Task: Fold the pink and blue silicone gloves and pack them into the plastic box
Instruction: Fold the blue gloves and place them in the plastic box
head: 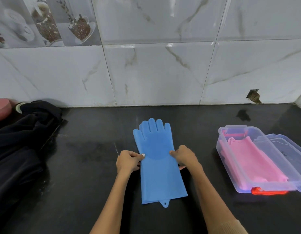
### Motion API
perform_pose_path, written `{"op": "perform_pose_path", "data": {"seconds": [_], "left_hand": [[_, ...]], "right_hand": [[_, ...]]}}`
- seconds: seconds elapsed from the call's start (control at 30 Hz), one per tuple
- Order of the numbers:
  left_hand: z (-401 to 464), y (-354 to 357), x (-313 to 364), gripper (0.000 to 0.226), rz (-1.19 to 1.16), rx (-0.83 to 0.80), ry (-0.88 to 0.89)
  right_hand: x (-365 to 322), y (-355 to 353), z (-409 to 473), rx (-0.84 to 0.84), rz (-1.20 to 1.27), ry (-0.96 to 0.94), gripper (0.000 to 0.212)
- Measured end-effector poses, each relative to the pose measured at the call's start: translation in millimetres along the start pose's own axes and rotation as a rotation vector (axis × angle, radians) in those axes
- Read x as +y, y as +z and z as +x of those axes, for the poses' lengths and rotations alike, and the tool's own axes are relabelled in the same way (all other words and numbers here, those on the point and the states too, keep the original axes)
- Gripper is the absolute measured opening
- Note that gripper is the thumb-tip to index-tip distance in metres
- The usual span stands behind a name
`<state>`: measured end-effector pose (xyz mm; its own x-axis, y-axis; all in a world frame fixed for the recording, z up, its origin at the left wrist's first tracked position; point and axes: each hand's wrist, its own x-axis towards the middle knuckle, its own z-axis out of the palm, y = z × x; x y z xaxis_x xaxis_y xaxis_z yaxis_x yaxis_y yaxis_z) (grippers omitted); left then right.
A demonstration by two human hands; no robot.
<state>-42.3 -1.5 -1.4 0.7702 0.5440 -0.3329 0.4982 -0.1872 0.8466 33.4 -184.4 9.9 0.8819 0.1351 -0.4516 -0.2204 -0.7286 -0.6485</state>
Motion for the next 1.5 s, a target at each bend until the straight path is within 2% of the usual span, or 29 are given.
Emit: {"op": "perform_pose_path", "data": {"seconds": [0.1, 0.2, 0.37, 0.6, 0.73, 0.9, 1.03, 1.13, 1.27, 1.37, 1.5], "left_hand": [[-6, 8, 2, 0.020, -0.045, -0.090, -0.014], [-6, 10, 1, 0.022, -0.063, -0.088, -0.018], [-3, 9, -4, 0.021, -0.079, -0.070, -0.008], [0, 4, -4, 0.026, -0.104, -0.132, -0.032], [-2, 6, -7, 0.024, -0.107, -0.082, -0.006], [-8, 13, -16, 0.017, -0.102, 0.034, 0.110], [-8, 11, -17, 0.010, -0.081, 0.002, 0.147], [-9, 8, -17, 0.007, 0.020, -0.003, 0.181], [-15, 6, -20, 0.006, 0.395, 0.053, 0.547], [-12, 0, -22, 0.013, 0.650, -0.001, 0.757], [-3, -15, -26, 0.025, 0.879, -0.067, 0.887]], "right_hand": [[12, -16, 1, -0.069, 0.018, 0.055, 0.032], [19, -18, 1, -0.080, 0.077, 0.054, 0.037], [24, -17, 1, -0.025, 0.157, 0.048, 0.036], [33, -13, -1, 0.086, 0.268, -0.013, 0.023], [34, -14, -2, 0.084, 0.283, -0.032, 0.022], [38, -16, -1, 0.036, 0.266, -0.056, 0.016], [39, -16, -1, 0.027, 0.268, -0.045, 0.012], [40, -12, -3, 0.125, 0.270, -0.103, 0.011], [47, -10, -3, 0.243, 0.089, -0.345, 0.012], [52, -18, 0, 0.199, -0.192, -0.550, 0.007], [51, -31, 7, 0.114, -0.491, -0.732, 0.015]]}}
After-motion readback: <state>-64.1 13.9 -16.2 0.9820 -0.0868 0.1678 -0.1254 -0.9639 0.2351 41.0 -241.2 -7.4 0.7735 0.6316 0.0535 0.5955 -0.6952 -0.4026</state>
